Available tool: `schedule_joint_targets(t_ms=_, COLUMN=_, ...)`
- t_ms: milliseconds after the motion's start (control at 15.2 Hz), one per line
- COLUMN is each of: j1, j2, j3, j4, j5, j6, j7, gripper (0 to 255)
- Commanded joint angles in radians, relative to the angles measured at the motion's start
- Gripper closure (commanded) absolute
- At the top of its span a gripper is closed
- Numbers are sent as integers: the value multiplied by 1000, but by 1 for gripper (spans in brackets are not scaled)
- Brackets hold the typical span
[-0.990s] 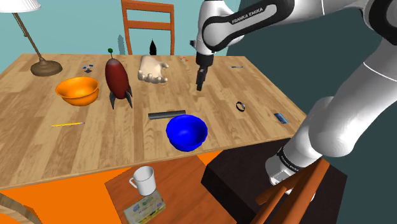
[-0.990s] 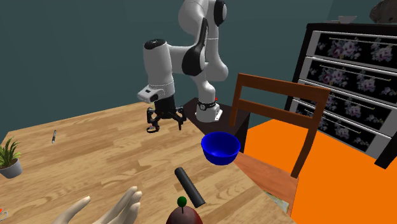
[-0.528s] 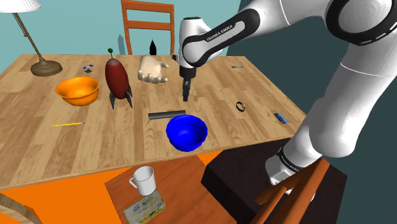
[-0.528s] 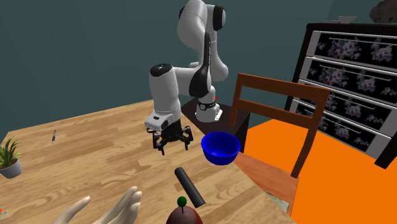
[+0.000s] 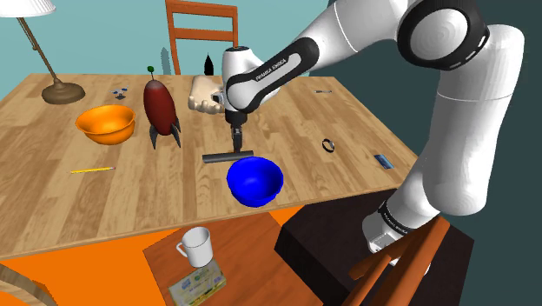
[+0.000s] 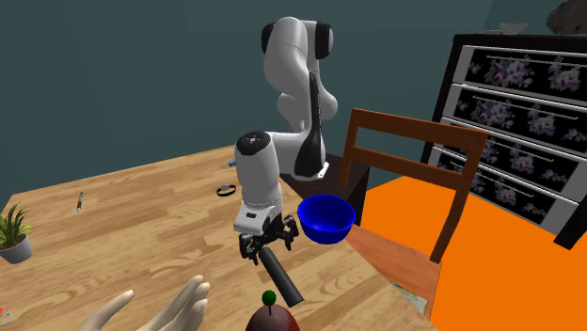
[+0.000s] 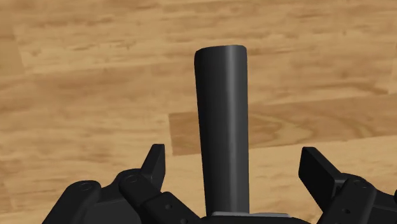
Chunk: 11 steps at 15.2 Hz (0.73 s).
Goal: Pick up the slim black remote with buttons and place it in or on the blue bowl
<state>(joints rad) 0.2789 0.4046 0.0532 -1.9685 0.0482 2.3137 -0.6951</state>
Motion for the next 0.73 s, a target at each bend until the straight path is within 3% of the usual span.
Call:
schedule_joint_targets(t_ms=0, j1=5, j2=38, j3=4, j4=20, j5=-2, j6=18, j7=-3, gripper=0)
schedule_joint_targets(t_ms=660, j1=8, j2=87, j3=4, j4=11, j5=-3, j6=77, j7=-2, gripper=0)
